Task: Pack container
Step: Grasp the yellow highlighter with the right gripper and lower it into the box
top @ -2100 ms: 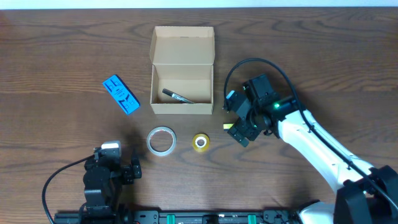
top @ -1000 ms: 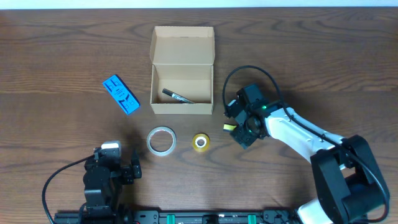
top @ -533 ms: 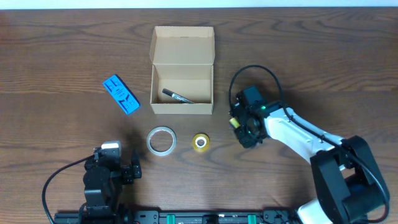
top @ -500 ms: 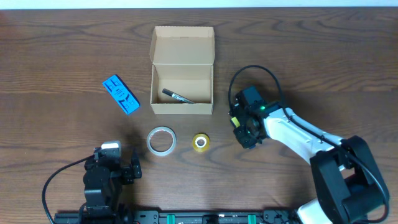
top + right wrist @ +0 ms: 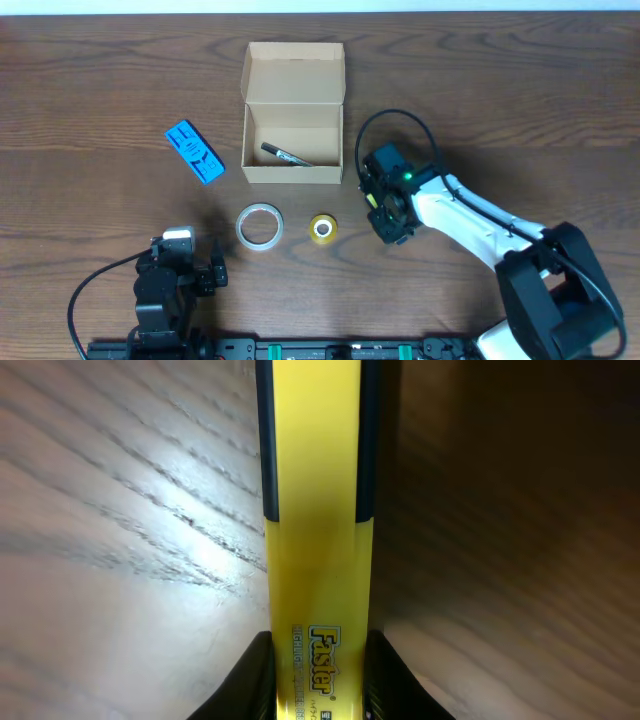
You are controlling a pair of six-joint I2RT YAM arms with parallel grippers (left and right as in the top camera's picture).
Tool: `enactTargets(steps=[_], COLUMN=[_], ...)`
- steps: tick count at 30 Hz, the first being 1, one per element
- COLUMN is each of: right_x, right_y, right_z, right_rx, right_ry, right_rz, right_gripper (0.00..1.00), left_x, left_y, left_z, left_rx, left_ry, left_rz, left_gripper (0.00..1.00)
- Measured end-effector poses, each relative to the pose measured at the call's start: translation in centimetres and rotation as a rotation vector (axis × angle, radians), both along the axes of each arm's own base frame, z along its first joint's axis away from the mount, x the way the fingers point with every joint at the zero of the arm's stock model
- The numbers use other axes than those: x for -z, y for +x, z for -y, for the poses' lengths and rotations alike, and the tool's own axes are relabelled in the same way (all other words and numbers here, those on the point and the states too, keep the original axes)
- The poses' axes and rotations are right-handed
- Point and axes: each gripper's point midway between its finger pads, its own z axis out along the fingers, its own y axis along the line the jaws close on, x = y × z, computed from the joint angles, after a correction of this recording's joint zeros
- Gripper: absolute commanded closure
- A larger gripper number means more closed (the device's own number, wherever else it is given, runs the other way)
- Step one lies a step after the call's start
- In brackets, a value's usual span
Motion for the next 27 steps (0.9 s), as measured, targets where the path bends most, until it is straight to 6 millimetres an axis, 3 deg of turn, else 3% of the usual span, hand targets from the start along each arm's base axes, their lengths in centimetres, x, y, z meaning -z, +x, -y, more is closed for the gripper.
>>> enactTargets(steps=[3,10,16,20,27], right_x=[-2.8,-12.3,-18.1,-19.1,-16.2], right_y=[1.2,5.0,8.8,11.3,13.6], right_z=[-0.5,-2.5,-4.9,-7.5,-12.7], right_rx=[0.001,-0.044,-0.109,-0.189,-0.411], right_ry=[0.021,0.133,0.200,0.212,0.181], right_rz=[0.058,0.288,0.436,0.461,0.435], right_gripper=[0.94,0.92,0.95,0.96,0.96], left_x=[0.0,0.0,0.0,0.0,0.0], left_y=[0.0,0.0,0.0,0.0,0.0], left_z=[0.0,0.0,0.0,0.0,0.0], left_rx=[0.000,0.000,0.001,0.000,0.000], left_ry=[0.000,0.000,0.000,0.000,0.000], left_rz=[0.000,0.000,0.000,0.000,0.000], left_gripper=[0.05,0.05,0.05,0.05,0.05])
